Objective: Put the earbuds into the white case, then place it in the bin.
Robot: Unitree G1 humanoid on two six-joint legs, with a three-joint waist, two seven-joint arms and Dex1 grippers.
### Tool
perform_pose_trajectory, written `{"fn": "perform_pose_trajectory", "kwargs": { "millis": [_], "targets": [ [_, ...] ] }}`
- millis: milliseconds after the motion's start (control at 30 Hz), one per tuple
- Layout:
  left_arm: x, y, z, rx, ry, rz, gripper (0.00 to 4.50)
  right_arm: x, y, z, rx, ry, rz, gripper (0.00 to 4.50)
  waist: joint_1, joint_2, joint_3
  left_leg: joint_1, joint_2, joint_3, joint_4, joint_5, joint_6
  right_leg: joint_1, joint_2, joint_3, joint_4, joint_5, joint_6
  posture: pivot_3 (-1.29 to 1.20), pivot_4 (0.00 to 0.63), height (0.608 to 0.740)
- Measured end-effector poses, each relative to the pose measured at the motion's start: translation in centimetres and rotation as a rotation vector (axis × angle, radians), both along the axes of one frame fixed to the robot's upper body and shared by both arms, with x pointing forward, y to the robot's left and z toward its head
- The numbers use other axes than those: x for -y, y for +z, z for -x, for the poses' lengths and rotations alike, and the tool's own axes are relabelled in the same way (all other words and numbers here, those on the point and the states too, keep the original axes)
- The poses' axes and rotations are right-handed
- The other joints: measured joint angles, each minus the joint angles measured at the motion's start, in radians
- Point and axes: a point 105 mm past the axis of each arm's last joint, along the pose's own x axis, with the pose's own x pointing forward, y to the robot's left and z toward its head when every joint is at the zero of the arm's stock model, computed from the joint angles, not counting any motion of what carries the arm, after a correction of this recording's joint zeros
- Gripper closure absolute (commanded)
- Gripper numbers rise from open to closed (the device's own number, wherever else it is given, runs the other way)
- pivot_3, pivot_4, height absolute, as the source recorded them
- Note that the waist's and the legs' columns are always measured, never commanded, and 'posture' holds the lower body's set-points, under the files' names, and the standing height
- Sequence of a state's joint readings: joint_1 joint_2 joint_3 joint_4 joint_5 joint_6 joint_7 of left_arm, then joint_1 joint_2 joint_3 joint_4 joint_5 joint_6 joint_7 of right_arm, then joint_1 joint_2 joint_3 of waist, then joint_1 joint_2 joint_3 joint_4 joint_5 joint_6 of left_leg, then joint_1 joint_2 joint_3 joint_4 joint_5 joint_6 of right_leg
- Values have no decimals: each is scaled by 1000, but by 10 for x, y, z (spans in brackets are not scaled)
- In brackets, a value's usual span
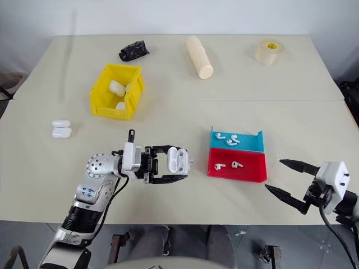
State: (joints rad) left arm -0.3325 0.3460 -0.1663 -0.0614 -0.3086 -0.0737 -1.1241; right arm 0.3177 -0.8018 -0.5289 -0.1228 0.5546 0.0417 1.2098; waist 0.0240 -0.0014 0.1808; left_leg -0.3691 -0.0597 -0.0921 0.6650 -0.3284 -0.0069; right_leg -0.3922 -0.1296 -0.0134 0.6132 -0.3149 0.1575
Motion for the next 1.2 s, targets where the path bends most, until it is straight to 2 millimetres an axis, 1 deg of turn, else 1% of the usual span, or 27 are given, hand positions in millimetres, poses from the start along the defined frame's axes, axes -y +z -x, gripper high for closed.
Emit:
{"fn": "perform_pose_trajectory", "kwargs": {
  "millis": [67,133,200,333,433,700,867,1033,1200],
  "targets": [
    [-1,-6,-4,-15,32,-64,1743,0,-3,3,-20,-4,6,27,1,0,0,0,1,0,0,0,0,0,0,0,0,0,0,0,150,740],
    [-3,-9,-11,-39,72,-109,1743,-5,0,1,-38,-3,20,27,0,1,0,0,1,0,0,0,0,0,-1,1,1,0,0,0,150,740],
    [-2,-7,-14,-45,88,-135,1743,-12,9,-4,-54,8,58,27,1,1,0,0,1,0,1,0,0,-1,-1,1,1,0,0,0,150,740],
    [6,0,-14,-32,78,-152,1743,-25,25,-15,-93,7,106,27,4,0,0,-1,1,-1,1,0,0,-1,-1,0,0,0,0,0,150,740],
    [8,1,-15,-30,74,-169,1743,-40,33,-23,-144,23,141,27,4,0,0,-1,1,-1,1,0,0,-1,-1,0,0,0,0,0,150,740],
    [11,-2,-13,-31,58,-195,1743,-73,31,-34,-323,34,292,27,4,0,0,-3,1,-2,0,0,0,-1,-2,-1,-2,0,0,0,150,740],
    [15,-2,-11,-23,44,-199,1743,-95,31,-46,-323,66,381,27,2,0,0,-4,1,-2,0,0,0,-2,-2,-2,-2,0,0,0,150,740],
    [17,-2,-10,-19,45,-199,1743,-106,20,-53,-331,100,494,27,3,0,0,-6,0,-3,0,0,0,-4,-2,-2,-2,0,0,0,150,740],
    [19,-1,-9,-14,40,-196,1743,-105,11,-59,-329,102,576,27,2,0,0,-6,0,-3,0,0,0,-4,-2,-2,-2,0,0,0,150,740]
  ]
}}
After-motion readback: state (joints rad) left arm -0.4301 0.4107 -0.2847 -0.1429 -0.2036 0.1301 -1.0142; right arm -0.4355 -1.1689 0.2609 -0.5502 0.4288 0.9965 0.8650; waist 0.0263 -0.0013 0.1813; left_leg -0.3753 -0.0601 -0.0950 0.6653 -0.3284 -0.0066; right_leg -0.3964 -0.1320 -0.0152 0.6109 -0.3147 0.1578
